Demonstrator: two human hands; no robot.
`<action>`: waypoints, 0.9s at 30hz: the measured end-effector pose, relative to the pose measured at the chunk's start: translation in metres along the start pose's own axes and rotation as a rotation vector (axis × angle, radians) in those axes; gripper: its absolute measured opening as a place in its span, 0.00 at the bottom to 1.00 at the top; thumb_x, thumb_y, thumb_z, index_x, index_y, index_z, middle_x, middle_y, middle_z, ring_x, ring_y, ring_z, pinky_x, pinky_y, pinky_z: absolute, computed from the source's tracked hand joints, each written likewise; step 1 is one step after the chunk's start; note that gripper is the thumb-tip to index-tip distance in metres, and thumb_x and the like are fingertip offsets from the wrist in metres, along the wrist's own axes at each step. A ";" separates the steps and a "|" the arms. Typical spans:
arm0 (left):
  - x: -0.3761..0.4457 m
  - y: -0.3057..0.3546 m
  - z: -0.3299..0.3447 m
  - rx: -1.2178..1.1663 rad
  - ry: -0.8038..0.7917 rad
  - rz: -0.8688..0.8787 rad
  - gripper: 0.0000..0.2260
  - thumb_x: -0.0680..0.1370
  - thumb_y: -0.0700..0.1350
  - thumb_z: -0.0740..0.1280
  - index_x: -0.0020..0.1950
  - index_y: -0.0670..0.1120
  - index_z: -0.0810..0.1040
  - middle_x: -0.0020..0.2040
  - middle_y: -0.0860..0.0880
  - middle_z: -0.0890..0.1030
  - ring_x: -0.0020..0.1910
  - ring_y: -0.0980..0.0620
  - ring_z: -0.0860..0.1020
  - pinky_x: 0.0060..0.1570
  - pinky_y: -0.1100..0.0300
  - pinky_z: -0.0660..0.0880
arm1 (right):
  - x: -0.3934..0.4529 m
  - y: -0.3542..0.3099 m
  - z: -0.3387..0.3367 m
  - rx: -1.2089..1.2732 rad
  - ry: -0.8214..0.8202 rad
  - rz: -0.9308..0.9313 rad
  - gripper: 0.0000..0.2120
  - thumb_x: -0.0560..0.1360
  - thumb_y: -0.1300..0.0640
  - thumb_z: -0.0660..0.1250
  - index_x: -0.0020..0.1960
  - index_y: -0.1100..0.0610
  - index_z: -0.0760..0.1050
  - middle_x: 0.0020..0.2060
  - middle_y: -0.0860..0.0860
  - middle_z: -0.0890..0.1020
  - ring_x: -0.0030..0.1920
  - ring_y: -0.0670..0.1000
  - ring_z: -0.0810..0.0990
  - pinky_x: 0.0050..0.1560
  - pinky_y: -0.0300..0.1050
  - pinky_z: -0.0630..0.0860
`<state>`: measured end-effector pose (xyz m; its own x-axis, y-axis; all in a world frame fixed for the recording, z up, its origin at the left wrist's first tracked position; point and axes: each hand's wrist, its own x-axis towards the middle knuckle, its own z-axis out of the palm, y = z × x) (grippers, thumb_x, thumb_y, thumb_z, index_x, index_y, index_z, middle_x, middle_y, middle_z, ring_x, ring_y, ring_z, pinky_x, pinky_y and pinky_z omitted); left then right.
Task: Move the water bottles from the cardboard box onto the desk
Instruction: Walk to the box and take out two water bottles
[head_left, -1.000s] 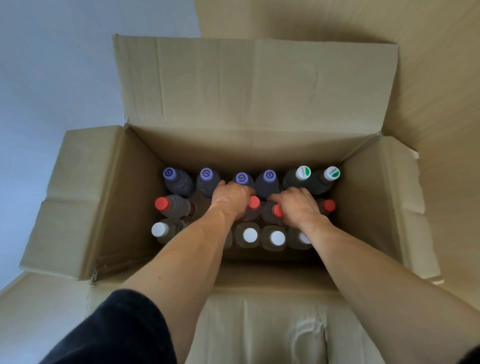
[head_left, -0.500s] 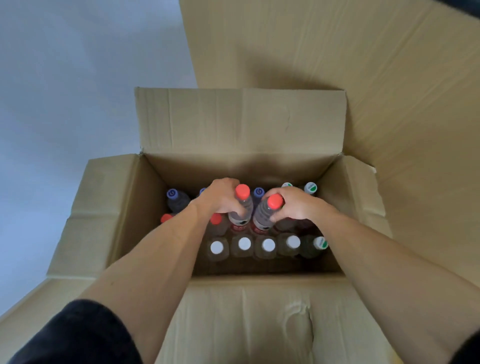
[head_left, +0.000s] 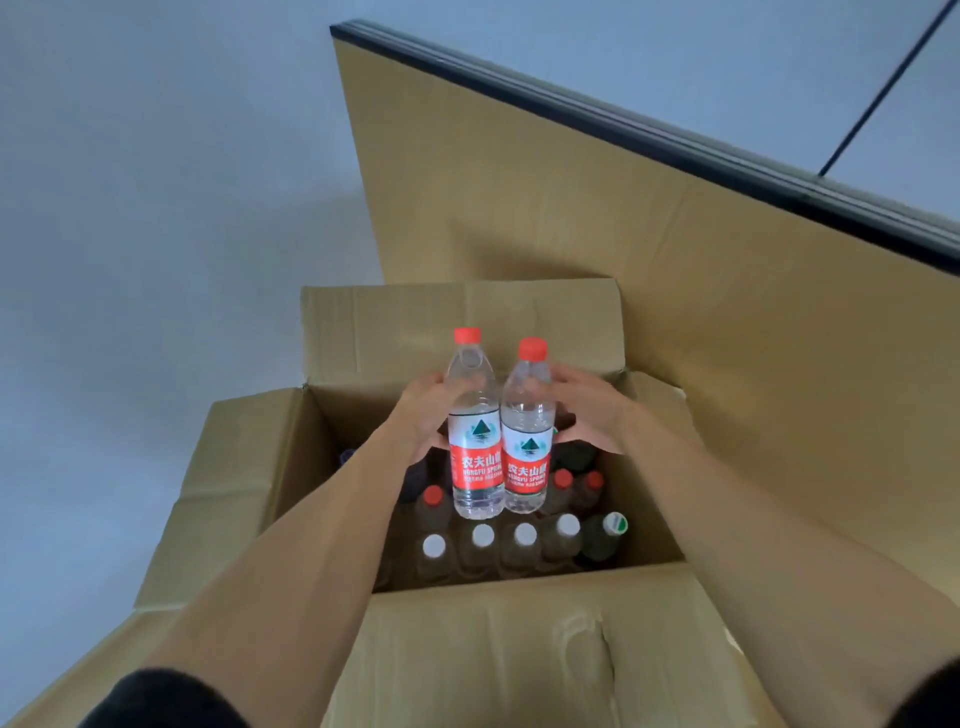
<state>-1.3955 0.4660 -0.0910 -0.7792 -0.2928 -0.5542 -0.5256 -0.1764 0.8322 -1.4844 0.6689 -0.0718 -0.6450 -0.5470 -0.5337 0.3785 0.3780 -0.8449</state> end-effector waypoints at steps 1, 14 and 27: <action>0.000 0.000 0.002 -0.017 0.045 0.010 0.19 0.74 0.54 0.75 0.58 0.46 0.76 0.53 0.46 0.84 0.50 0.47 0.83 0.50 0.46 0.80 | -0.002 -0.001 0.003 0.051 0.025 -0.001 0.23 0.73 0.46 0.75 0.66 0.50 0.78 0.66 0.51 0.79 0.69 0.56 0.74 0.69 0.70 0.67; -0.023 0.002 0.023 -0.287 0.039 -0.179 0.31 0.73 0.70 0.69 0.59 0.43 0.78 0.49 0.38 0.86 0.47 0.37 0.86 0.56 0.38 0.80 | -0.015 -0.015 0.041 0.299 0.217 0.033 0.29 0.80 0.33 0.58 0.62 0.56 0.79 0.52 0.57 0.86 0.50 0.57 0.85 0.56 0.53 0.80; -0.060 0.021 -0.001 -0.198 -0.303 -0.145 0.25 0.79 0.57 0.70 0.69 0.42 0.73 0.58 0.37 0.84 0.57 0.36 0.83 0.60 0.40 0.79 | -0.040 -0.023 0.053 0.341 0.057 0.001 0.20 0.80 0.49 0.67 0.66 0.61 0.74 0.58 0.61 0.83 0.52 0.58 0.84 0.57 0.54 0.79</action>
<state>-1.3597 0.4786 -0.0403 -0.7830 0.0341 -0.6211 -0.5846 -0.3818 0.7159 -1.4318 0.6425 -0.0331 -0.6774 -0.5002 -0.5394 0.5727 0.1018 -0.8135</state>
